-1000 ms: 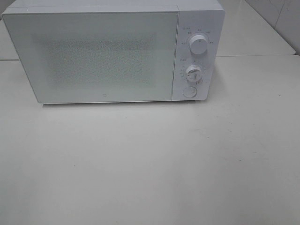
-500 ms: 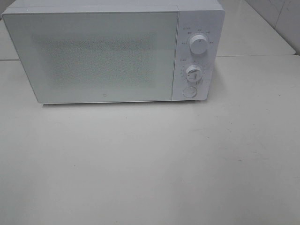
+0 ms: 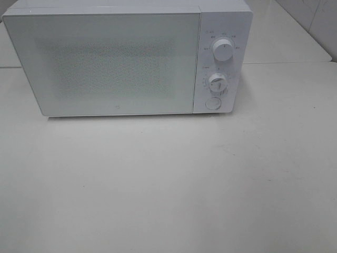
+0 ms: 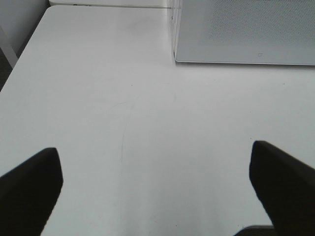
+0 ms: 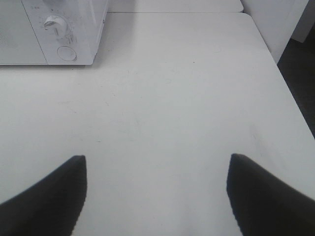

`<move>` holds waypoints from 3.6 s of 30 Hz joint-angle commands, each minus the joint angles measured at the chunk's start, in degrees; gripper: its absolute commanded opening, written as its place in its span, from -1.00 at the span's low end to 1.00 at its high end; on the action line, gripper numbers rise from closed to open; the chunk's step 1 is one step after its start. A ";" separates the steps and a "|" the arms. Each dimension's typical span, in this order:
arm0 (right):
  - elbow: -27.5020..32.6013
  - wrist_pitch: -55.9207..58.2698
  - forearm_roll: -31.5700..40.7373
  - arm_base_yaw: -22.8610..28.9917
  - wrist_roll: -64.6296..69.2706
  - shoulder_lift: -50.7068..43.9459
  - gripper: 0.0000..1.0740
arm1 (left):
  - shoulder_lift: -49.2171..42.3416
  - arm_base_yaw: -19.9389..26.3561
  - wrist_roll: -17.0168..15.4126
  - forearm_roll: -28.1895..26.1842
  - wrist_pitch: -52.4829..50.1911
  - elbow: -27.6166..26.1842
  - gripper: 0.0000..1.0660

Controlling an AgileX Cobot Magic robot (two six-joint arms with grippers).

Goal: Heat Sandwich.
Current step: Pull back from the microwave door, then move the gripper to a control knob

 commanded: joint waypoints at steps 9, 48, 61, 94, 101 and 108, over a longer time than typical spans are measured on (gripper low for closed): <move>0.11 -0.86 0.17 -0.34 -0.74 -1.38 0.40 | -1.55 0.00 -0.34 -0.06 -0.52 0.11 0.84; -1.60 -23.72 0.00 -0.34 -0.86 21.20 0.44 | -1.55 0.00 -0.34 -0.06 -0.52 0.11 0.84; -0.97 -41.94 0.29 -0.34 -0.92 37.18 0.43 | -1.55 0.00 -0.34 -0.06 -0.52 0.11 0.84; 0.74 -95.05 12.89 9.17 -13.46 76.38 0.42 | -1.55 0.00 -0.34 -0.06 -0.52 0.11 0.84; 3.32 -108.23 26.59 19.14 -19.02 82.79 0.42 | -1.55 0.00 -0.34 -0.06 -0.52 0.11 0.84; 3.44 -112.76 31.97 25.38 -19.02 87.09 0.42 | -1.55 0.00 -0.34 -0.06 -0.52 0.11 0.84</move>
